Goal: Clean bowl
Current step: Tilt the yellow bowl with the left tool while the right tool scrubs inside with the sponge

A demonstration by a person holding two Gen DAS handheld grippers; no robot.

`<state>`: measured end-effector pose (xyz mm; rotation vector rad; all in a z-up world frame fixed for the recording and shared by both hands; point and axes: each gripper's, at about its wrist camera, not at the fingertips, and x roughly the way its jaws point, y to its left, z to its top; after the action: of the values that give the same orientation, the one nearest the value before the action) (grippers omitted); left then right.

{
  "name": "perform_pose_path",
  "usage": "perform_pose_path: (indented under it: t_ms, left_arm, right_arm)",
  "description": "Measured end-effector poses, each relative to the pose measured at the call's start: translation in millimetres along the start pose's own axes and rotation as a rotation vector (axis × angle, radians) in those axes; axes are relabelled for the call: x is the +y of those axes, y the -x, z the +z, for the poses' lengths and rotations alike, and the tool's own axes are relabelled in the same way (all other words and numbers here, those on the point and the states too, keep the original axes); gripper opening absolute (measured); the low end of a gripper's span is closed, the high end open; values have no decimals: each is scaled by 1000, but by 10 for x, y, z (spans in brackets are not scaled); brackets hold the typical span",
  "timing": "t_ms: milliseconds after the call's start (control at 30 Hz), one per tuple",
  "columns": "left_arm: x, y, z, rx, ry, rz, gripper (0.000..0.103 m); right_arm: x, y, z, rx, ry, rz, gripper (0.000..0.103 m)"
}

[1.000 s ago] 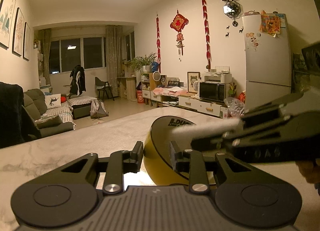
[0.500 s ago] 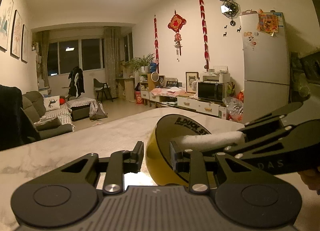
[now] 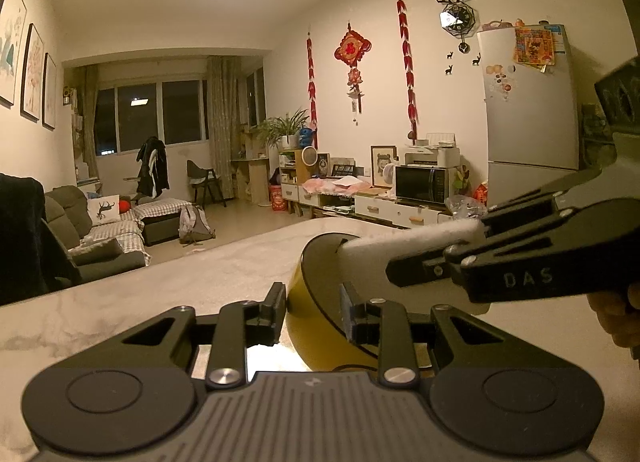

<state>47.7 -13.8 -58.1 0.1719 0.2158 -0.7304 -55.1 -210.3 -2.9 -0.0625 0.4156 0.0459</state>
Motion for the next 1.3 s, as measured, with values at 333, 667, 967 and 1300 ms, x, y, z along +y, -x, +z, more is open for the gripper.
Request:
perform_pose_path:
  t_ms: [333, 667, 967, 1300]
  left_arm:
    - [37, 1, 31, 82, 77, -11, 32]
    - [275, -210, -28, 362, 558, 9, 27]
    - [249, -106, 16, 336, 467, 172, 14]
    - [254, 221, 71, 374, 197, 357, 13]
  right_arm:
    - [-62, -75, -199, 64, -61, 35, 18]
    - [-52, -66, -274, 71, -98, 58, 19]
    - [123, -45, -208, 46, -99, 109, 20]
    - [367, -102, -116, 36, -109, 194, 20]
